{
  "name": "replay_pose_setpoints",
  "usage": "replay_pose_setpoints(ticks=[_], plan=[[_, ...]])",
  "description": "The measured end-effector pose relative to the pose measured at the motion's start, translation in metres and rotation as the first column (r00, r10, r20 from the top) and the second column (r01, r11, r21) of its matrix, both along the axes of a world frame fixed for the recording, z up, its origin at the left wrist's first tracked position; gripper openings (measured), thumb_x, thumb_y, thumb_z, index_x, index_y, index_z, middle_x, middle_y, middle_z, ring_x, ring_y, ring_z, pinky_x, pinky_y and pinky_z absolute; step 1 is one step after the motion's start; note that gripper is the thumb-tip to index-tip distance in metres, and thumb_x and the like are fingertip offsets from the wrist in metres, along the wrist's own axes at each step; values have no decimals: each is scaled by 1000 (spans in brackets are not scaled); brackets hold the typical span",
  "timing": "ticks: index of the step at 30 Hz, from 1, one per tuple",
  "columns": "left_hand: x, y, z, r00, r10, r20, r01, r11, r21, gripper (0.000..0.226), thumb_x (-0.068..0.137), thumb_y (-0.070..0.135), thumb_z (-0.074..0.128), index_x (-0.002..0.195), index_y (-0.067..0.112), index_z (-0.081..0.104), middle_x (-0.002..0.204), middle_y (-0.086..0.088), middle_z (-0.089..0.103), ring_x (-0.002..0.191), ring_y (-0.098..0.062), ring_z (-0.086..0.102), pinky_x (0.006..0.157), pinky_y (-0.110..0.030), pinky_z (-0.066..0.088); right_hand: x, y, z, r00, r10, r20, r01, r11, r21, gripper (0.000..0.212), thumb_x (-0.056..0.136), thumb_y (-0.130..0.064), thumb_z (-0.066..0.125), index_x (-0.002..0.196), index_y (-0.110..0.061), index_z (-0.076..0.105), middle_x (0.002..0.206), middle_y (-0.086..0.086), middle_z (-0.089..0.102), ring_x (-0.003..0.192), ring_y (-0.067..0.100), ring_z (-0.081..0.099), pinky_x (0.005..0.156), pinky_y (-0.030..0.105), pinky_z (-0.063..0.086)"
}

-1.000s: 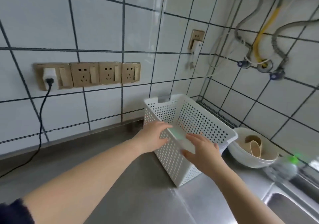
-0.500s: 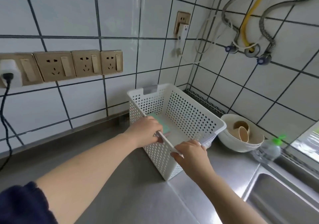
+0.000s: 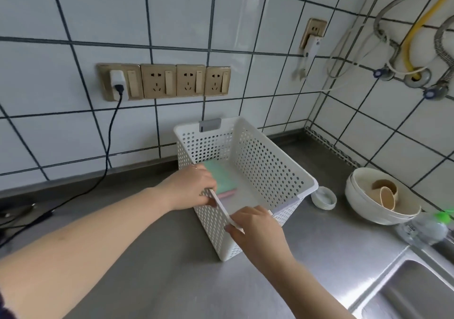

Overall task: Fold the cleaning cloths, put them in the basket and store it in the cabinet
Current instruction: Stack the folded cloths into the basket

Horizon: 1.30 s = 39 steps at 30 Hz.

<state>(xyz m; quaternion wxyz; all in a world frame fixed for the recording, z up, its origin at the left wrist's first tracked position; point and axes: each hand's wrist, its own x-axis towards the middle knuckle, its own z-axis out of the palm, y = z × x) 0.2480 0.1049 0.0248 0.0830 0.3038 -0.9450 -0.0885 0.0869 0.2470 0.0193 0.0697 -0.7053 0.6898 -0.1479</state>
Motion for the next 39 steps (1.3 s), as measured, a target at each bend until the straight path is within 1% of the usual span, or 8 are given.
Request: replay_pose_setpoints(ticks=[8, 12, 17, 21, 25, 29, 33, 39], plan=[[76, 37, 5, 997, 79, 25, -80, 996, 47, 22, 76, 37, 67, 83, 16, 68, 83, 3, 62, 91, -16, 48, 79, -26, 40, 62, 25, 3, 991, 136, 15, -136, 991, 11, 21, 93, -37, 52, 95, -19, 62, 106, -6, 62, 104, 20, 49, 76, 32, 40], [113, 54, 11, 993, 111, 50, -115, 990, 86, 45, 68, 49, 44, 85, 17, 70, 86, 3, 65, 94, -16, 49, 87, -31, 41, 89, 38, 3, 977, 207, 53, -209, 977, 33, 21, 93, -29, 49, 111, -25, 59, 117, -11, 59, 111, 16, 46, 85, 34, 45], [155, 75, 14, 980, 173, 97, -183, 977, 107, 30, 69, 36, 51, 87, 21, 70, 88, 6, 64, 96, -13, 49, 89, -35, 43, 122, 52, 4, 953, 299, 55, -301, 953, 35, 24, 93, -23, 48, 115, -26, 56, 122, -12, 56, 114, 16, 44, 85, 34, 45], [178, 89, 15, 978, 181, 101, -194, 973, 128, 42, 68, 46, 46, 88, 20, 70, 91, 5, 65, 100, -14, 50, 91, -30, 40, 139, 65, 4, 922, 365, 131, -368, 930, -7, 31, 89, -22, 51, 119, -28, 58, 126, -11, 57, 117, 19, 48, 89, 38, 47], [192, 95, 15, 981, 179, 80, -187, 976, 110, 23, 70, 17, 60, 90, 16, 70, 95, 5, 66, 108, -19, 51, 95, -32, 40, 153, 74, 3, 908, 391, 152, -388, 920, -45, 38, 81, -20, 58, 118, -28, 60, 123, -7, 61, 116, 23, 53, 84, 43, 51], [195, 97, 13, 986, 154, 64, -158, 984, 76, 25, 74, 17, 64, 99, 17, 70, 108, 1, 65, 115, -21, 49, 102, -37, 37, 154, 80, 17, 906, 422, 44, -424, 896, 135, 62, 92, -29, 54, 147, -31, 23, 152, -5, 27, 141, 16, 19, 109, 35, 33], [204, 106, 14, 972, 226, 56, -228, 974, 20, 47, 85, 22, 66, 131, 24, 54, 142, 1, 42, 136, -17, 27, 112, -22, 14, 164, 95, 49, 875, 484, -5, -478, 867, 141, 78, 94, -37, 50, 148, -34, -5, 152, -11, 16, 141, 11, 11, 107, 30, 33], [255, 171, 6, 830, 541, -135, -513, 836, 195, 59, 87, 31, 65, 140, 35, 39, 147, 13, 30, 135, -1, 22, 105, -7, 8, 216, 94, 34, 760, 627, 173, -649, 745, 153, 64, 94, -31, 50, 147, -36, 15, 145, -13, 30, 129, 13, 35, 95, 22, 32]])
